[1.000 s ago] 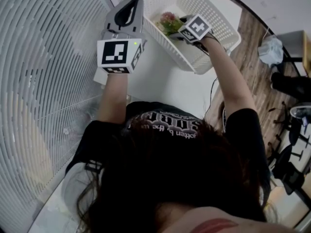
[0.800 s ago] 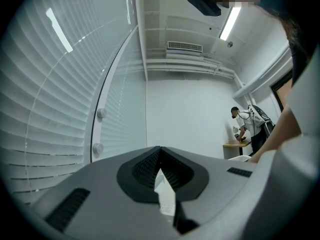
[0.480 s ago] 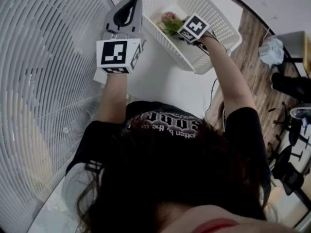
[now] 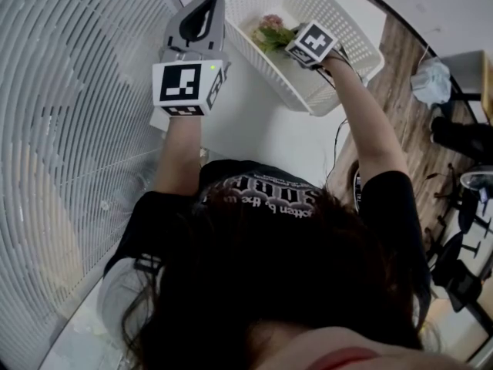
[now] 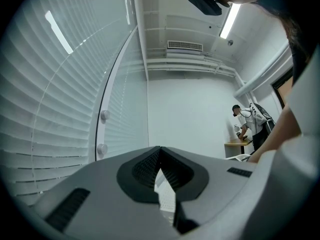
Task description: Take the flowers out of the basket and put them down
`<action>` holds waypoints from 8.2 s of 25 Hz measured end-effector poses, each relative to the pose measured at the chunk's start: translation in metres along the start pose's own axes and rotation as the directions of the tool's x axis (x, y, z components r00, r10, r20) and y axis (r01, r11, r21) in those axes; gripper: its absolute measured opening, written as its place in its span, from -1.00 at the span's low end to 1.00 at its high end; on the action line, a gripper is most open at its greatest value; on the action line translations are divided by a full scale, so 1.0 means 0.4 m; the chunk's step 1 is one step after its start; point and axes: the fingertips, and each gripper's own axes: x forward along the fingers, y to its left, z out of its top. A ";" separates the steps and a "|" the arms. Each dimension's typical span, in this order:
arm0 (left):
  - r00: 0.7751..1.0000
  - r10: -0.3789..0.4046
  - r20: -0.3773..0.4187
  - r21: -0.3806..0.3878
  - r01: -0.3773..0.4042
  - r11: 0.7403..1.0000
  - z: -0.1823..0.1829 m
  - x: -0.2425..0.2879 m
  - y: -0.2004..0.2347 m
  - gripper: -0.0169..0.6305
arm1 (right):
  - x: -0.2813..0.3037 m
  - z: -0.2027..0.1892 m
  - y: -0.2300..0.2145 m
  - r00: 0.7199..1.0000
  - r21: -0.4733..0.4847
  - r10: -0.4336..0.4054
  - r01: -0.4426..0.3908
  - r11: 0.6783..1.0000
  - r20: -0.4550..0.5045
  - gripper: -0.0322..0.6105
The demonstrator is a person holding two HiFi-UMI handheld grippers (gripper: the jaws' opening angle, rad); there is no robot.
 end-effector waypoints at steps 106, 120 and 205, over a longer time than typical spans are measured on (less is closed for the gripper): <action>0.937 0.349 -0.006 0.092 -0.347 0.933 0.112 -0.474 0.085 -0.94 | -0.418 0.619 0.413 0.815 -0.234 0.145 -0.012 0.972 0.561 -0.59; 0.913 0.408 -0.013 0.113 -0.404 0.908 0.103 -0.553 0.165 -0.94 | -0.218 0.620 0.548 0.828 -0.304 0.206 -0.045 0.951 0.521 -0.58; 0.895 0.430 -0.120 0.059 -0.426 0.903 -0.053 -0.502 0.242 -0.94 | -0.376 0.646 0.582 0.483 -0.155 0.154 -0.040 0.987 0.862 -0.72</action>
